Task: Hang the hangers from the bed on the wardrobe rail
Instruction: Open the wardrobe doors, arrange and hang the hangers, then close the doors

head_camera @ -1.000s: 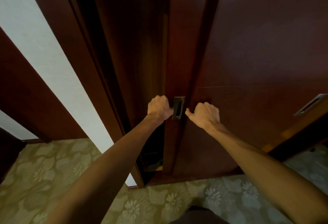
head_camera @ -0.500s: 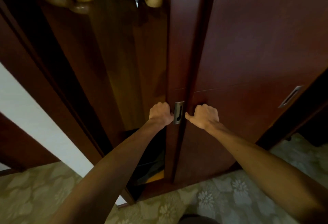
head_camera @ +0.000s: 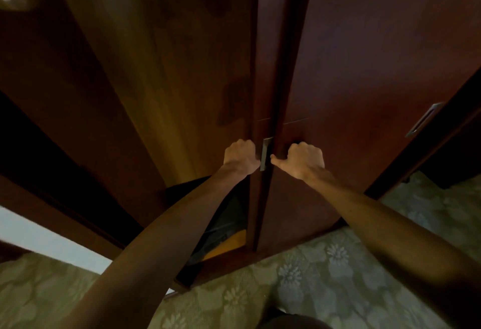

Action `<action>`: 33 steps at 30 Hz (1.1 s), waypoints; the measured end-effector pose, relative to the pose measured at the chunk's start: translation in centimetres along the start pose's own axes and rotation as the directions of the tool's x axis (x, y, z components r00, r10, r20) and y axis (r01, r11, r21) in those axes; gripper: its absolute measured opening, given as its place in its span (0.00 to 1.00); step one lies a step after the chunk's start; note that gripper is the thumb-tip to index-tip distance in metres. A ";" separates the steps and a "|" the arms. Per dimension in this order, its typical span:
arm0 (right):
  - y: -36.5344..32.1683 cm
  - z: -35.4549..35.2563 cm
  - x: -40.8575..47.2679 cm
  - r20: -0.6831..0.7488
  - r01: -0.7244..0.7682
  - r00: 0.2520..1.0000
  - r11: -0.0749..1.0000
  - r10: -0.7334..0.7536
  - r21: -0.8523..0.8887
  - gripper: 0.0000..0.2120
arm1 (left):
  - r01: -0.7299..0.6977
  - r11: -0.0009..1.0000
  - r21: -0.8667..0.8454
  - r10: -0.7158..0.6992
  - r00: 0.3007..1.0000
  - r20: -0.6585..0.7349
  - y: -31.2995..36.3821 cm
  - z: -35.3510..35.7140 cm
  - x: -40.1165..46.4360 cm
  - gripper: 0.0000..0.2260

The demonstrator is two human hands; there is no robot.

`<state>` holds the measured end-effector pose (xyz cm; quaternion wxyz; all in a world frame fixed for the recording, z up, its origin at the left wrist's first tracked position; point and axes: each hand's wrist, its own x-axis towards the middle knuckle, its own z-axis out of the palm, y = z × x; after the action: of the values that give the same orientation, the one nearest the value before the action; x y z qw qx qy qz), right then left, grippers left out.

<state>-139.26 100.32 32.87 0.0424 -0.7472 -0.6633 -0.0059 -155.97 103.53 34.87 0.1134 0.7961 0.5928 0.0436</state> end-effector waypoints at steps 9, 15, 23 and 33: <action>5.5 -0.4 1.4 -0.001 0.015 1.000 1.000 -0.015 -0.011 0.36 | -0.046 0.999 -0.012 0.047 0.994 0.098 5.0 0.9 3.0 0.08; 8.3 -0.4 2.1 0.008 0.048 0.999 0.999 -0.047 -0.023 0.37 | -0.090 0.996 0.016 0.086 0.985 0.149 7.4 1.9 4.8 0.11; 11.4 -0.6 2.9 -0.002 0.053 0.999 0.998 -0.053 -0.033 0.36 | -0.018 0.999 -0.046 0.021 0.997 0.068 9.5 2.9 6.3 0.22; 11.8 -0.8 3.2 0.016 0.040 0.999 0.999 -0.039 0.000 0.34 | -0.012 0.996 -0.085 0.016 0.999 0.049 10.9 3.1 6.4 0.24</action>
<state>-127.13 102.09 33.23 0.0367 -0.7340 -0.6782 -0.0010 -143.25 106.32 34.00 0.1614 0.7954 0.5820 0.0499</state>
